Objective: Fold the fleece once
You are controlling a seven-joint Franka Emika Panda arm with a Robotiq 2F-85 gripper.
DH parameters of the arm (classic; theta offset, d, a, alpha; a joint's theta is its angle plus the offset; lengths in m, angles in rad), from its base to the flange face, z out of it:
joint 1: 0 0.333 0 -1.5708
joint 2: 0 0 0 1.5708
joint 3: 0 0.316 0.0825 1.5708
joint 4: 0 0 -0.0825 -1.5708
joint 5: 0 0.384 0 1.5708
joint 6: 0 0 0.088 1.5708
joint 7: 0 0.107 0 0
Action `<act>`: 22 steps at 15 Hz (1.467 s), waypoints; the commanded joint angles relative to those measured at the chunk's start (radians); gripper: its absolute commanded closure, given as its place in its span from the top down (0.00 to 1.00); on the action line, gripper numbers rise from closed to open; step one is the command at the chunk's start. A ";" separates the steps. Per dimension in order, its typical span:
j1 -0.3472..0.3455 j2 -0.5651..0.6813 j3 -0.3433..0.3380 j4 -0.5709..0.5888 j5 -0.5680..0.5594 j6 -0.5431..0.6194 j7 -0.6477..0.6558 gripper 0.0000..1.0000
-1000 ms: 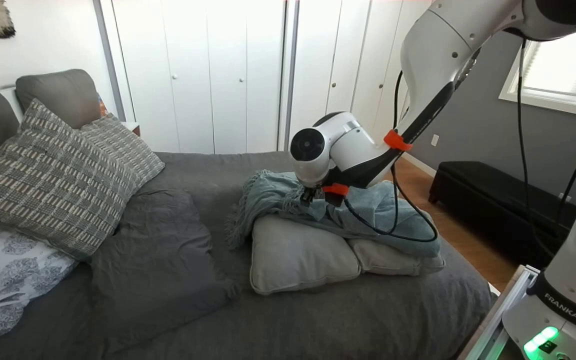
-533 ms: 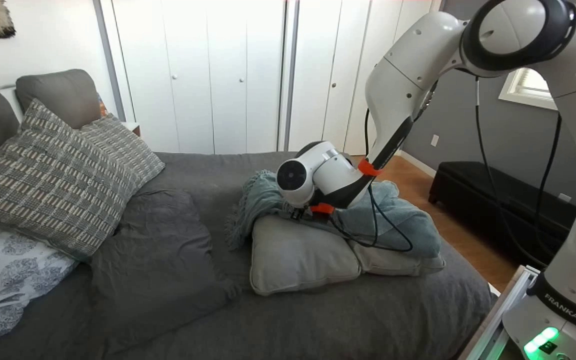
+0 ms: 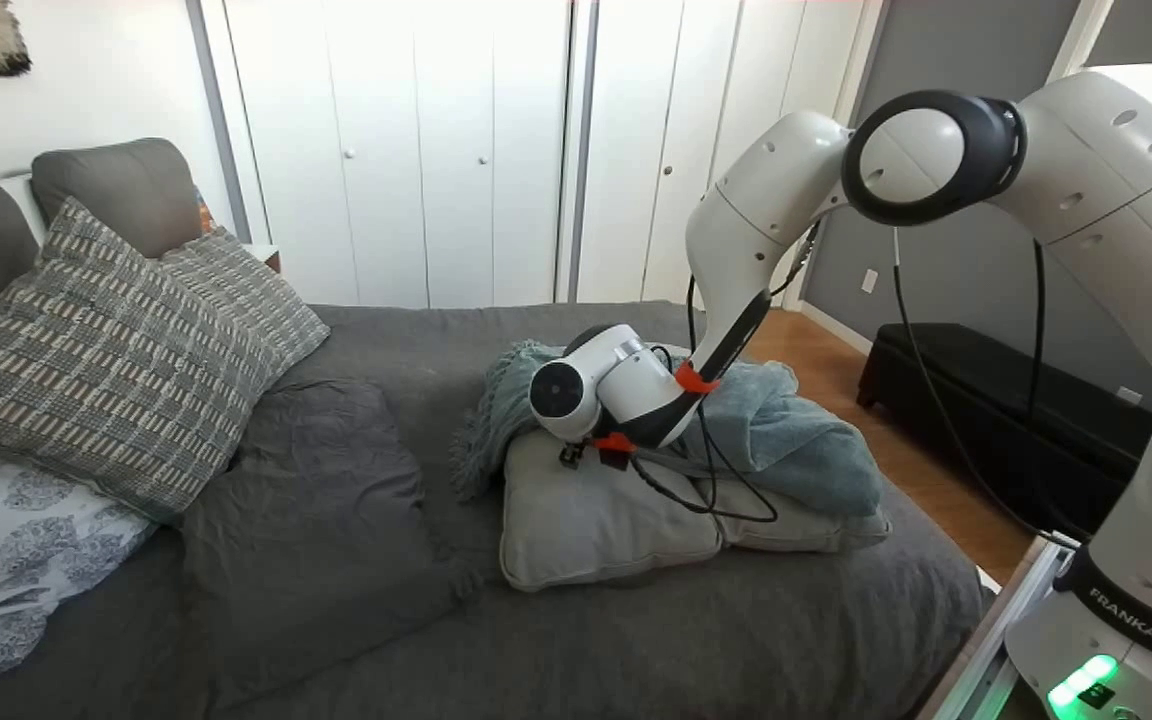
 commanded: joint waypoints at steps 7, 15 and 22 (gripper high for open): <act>0.054 0.166 -0.072 0.225 -0.116 -0.025 -0.011 1.00; 0.048 0.199 -0.066 0.280 -0.093 -0.056 -0.058 0.61; 0.028 0.153 -0.035 0.231 -0.004 -0.048 -0.135 0.11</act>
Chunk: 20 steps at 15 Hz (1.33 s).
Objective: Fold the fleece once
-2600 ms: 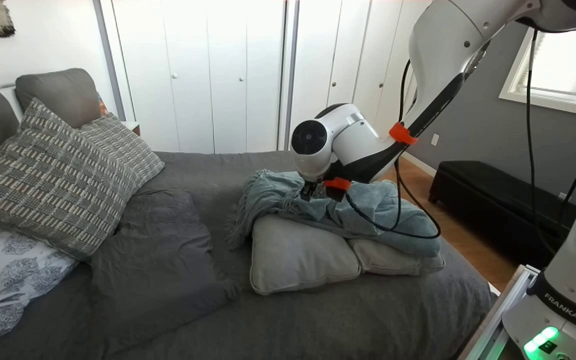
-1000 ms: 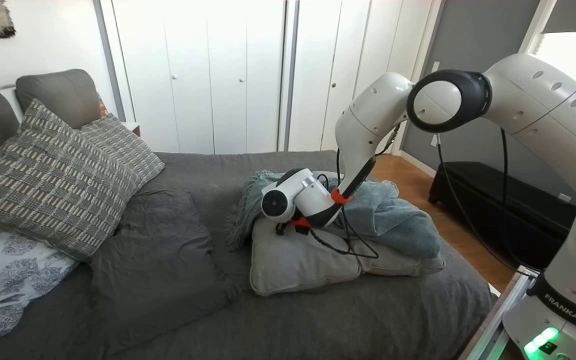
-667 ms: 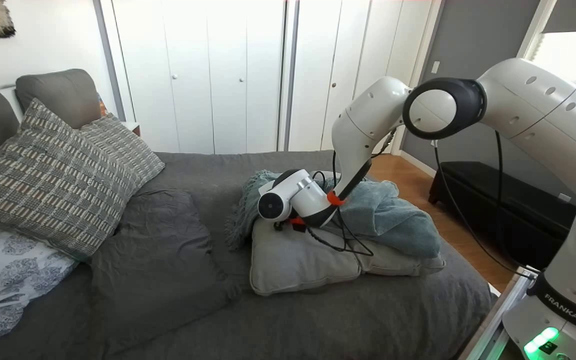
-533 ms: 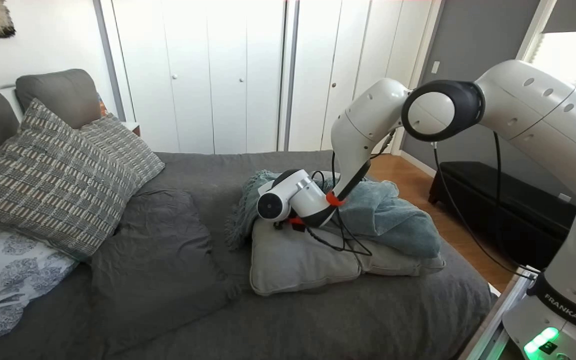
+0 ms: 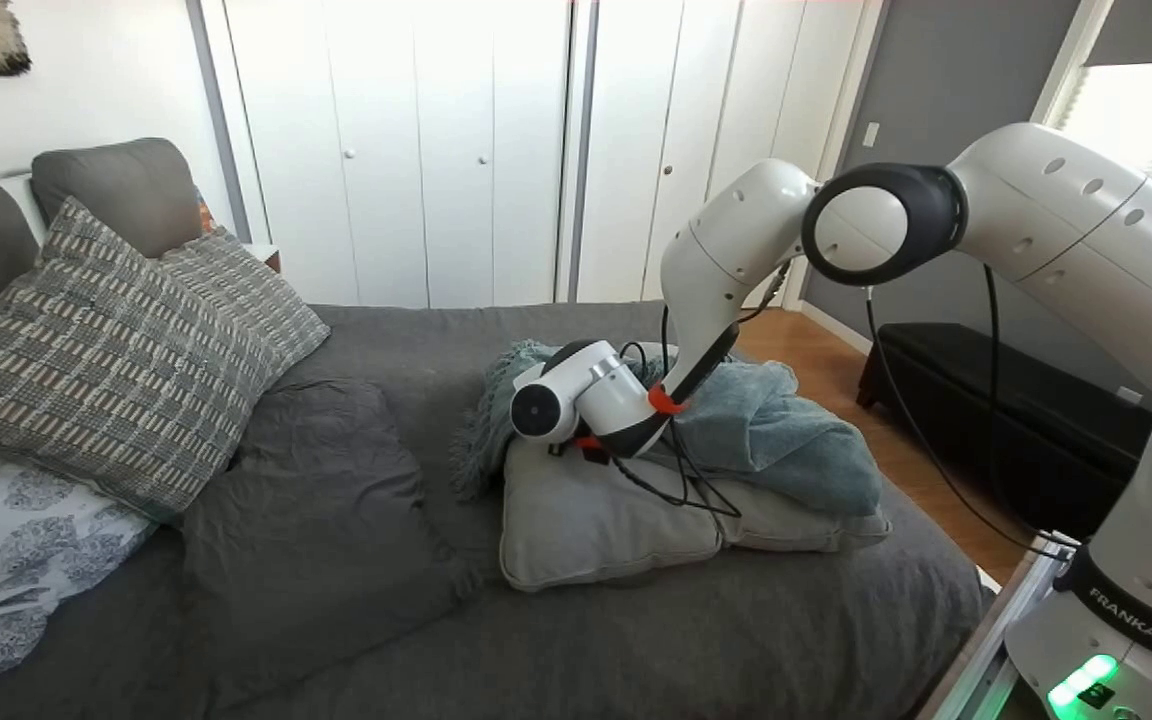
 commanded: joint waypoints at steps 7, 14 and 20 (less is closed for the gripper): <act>-0.014 -0.161 -0.008 -0.082 0.097 0.003 -0.005 0.01; 0.011 -0.403 -0.071 -0.107 -0.015 -0.053 0.111 0.02; -0.002 -0.613 -0.010 -0.196 -0.066 0.011 0.082 0.02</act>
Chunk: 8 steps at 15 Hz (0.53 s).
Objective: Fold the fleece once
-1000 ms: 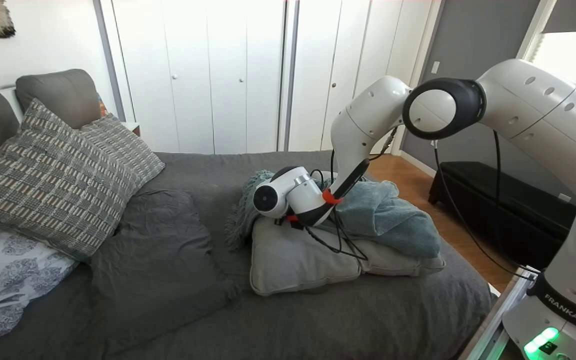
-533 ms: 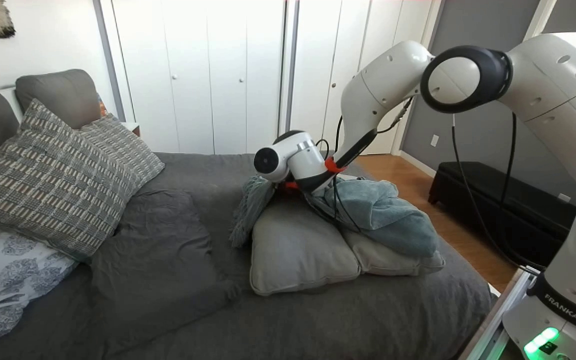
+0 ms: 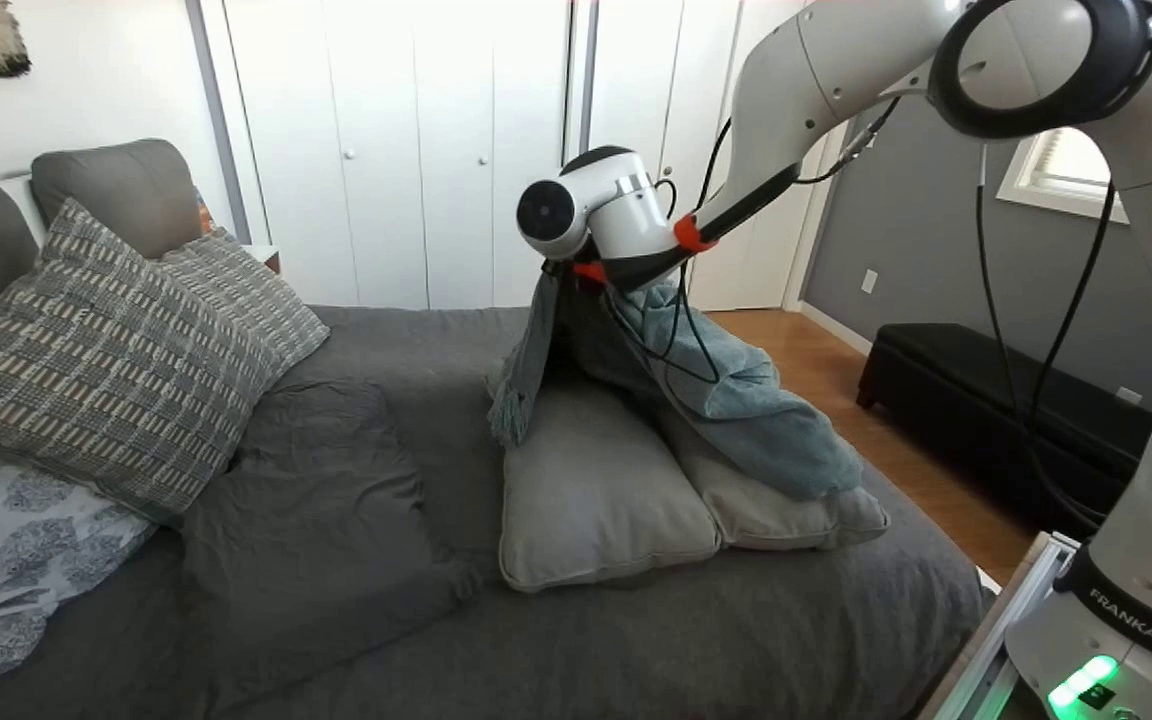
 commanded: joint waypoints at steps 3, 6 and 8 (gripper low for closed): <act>-0.010 -0.100 0.056 -0.058 0.001 0.049 -0.019 0.07; -0.009 -0.171 0.082 -0.116 0.004 0.084 -0.029 0.07; -0.011 -0.179 0.083 -0.130 0.004 0.089 -0.029 0.07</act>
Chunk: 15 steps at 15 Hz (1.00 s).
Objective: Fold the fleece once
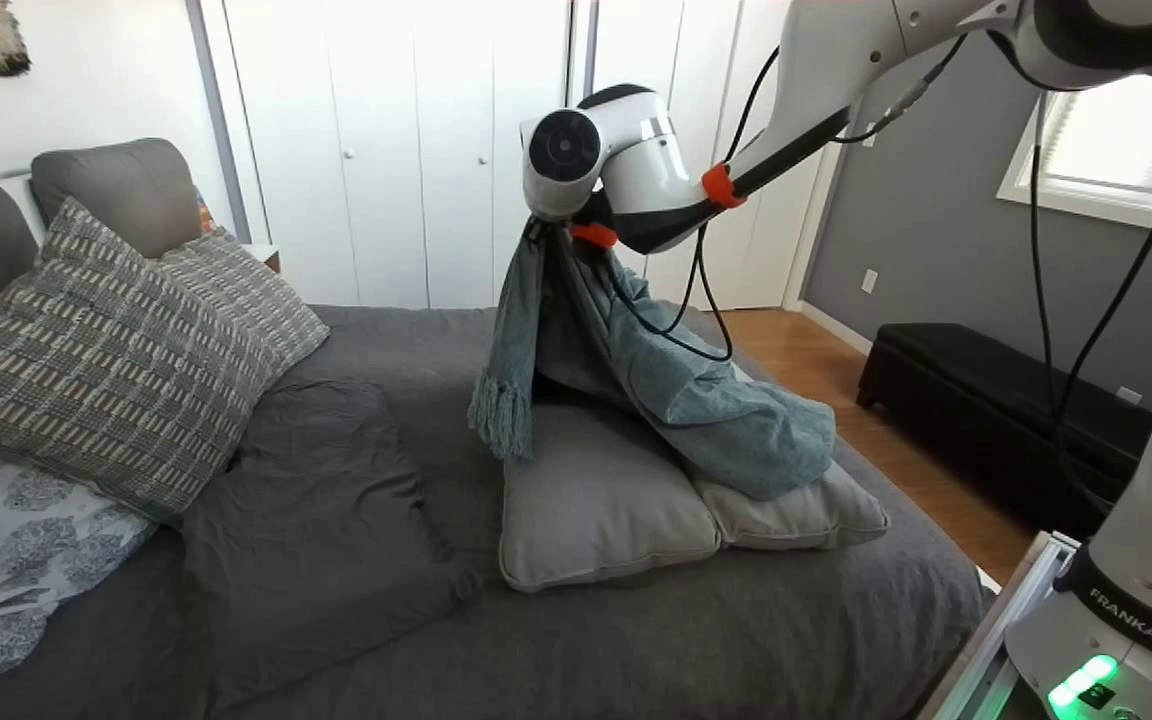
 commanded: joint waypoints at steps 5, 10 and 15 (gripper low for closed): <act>-0.020 -0.001 0.015 0.087 0.005 0.019 -0.068 0.02; -0.039 -0.035 -0.002 0.208 -0.012 0.028 -0.140 0.02; -0.043 -0.026 -0.011 0.406 -0.030 0.064 -0.113 0.02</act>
